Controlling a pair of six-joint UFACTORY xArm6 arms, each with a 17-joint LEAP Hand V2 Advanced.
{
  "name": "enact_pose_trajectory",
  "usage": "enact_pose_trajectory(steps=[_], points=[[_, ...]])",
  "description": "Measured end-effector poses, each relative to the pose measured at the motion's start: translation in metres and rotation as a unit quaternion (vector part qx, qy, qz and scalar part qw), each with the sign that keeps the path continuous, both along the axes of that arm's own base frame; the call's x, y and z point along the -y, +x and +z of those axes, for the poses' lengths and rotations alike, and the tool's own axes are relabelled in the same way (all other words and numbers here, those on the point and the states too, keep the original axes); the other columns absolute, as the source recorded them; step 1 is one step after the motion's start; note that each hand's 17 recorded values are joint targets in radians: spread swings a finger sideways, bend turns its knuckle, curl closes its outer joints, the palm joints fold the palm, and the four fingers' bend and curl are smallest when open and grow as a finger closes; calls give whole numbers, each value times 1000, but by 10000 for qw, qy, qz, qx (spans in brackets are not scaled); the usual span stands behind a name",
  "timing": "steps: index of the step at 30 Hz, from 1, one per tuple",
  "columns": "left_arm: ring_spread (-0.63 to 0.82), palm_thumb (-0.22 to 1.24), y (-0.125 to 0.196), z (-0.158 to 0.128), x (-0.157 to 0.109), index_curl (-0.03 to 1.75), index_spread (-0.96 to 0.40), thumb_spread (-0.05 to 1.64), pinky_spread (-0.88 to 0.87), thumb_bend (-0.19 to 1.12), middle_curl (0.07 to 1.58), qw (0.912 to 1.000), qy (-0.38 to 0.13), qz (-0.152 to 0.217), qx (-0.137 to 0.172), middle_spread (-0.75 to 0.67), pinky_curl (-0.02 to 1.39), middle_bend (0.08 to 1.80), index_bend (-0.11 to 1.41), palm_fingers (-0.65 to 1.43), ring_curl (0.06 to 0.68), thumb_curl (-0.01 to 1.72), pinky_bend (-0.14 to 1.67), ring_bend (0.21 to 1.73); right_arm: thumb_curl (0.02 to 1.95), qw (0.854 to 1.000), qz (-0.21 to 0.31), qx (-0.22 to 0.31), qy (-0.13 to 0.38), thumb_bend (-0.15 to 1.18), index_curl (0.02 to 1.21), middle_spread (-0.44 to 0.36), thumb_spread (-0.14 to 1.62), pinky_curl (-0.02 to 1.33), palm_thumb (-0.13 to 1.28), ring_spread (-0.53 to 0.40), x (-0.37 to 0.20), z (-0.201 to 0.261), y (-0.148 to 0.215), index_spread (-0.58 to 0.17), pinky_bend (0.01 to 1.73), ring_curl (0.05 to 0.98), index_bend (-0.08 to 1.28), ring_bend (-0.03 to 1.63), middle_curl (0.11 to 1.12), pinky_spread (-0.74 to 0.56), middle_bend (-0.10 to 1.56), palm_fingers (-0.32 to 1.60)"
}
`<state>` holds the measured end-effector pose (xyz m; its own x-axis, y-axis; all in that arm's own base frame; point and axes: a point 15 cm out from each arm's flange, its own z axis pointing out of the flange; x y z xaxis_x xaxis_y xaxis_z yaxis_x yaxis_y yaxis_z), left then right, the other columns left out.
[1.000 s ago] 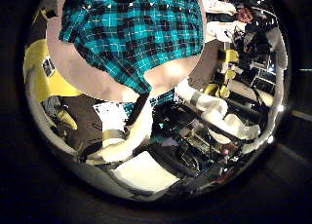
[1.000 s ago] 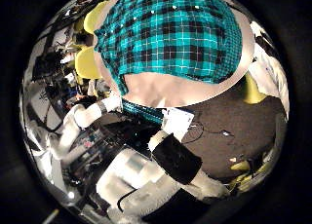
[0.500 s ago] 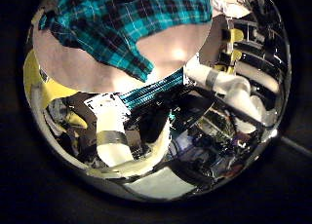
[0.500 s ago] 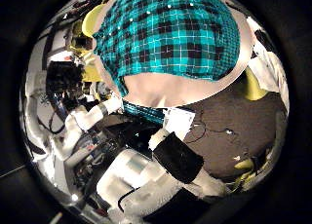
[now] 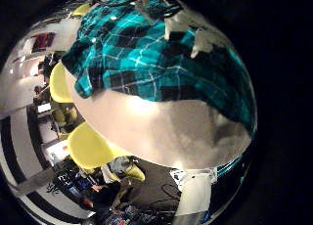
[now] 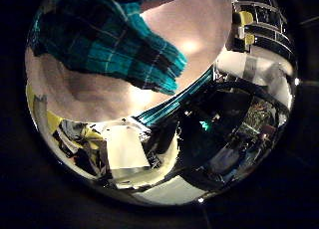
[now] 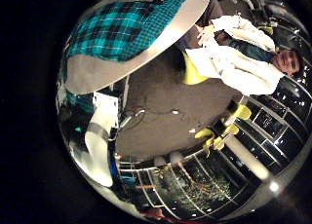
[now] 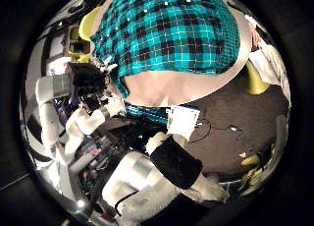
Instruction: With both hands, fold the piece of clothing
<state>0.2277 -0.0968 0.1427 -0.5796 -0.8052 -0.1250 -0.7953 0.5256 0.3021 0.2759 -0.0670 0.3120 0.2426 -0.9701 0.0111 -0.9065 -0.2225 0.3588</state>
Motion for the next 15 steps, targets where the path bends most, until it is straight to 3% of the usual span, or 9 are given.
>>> enact_pose_trajectory(steps=[3, 6, 11, 15], points=[[126, 237, 8, -4, 2, 330, -9, 900, 151, -6, 429, 9999, -2, 51, 153, 42, 370, 379, 188, 363, 177, 325, 415, 735, 247, 10000, 12, -2, -3, -11, 267, 27, 1378, 234, 382, 147, -1, 2, -1, -344, 561, 233, 153, 584, 358, 345, 235, 154], [-111, 348, 21, -5, 5, 338, -76, 924, -92, 7, 488, 9991, -6, 118, 411, -82, 387, 519, 174, 654, 195, 340, 532, 821, 248, 10000, -11, -57, -6, -10, 267, 27, 1378, 235, 381, 147, -2, 2, -5, -344, 560, 234, 153, 583, 359, 346, 235, 154], [-368, 533, 49, 7, 11, 379, -210, 975, -384, 39, 614, 9963, -51, 240, 829, -258, 471, 691, 213, 1054, 296, 363, 763, 1055, 250, 10000, -33, -60, -20, -10, 267, 27, 1378, 239, 380, 147, 0, 2, -5, -344, 554, 234, 156, 579, 360, 344, 236, 153], [-461, 693, 69, 22, 10, 477, -349, 1051, -527, 75, 738, 9937, -146, 365, 1048, -380, 572, 784, 321, 1132, 391, 394, 949, 1178, 251, 10000, -29, -55, -44, -8, 268, 25, 1378, 240, 386, 143, 1, 2, -5, -345, 543, 234, 158, 577, 362, 343, 241, 163]])
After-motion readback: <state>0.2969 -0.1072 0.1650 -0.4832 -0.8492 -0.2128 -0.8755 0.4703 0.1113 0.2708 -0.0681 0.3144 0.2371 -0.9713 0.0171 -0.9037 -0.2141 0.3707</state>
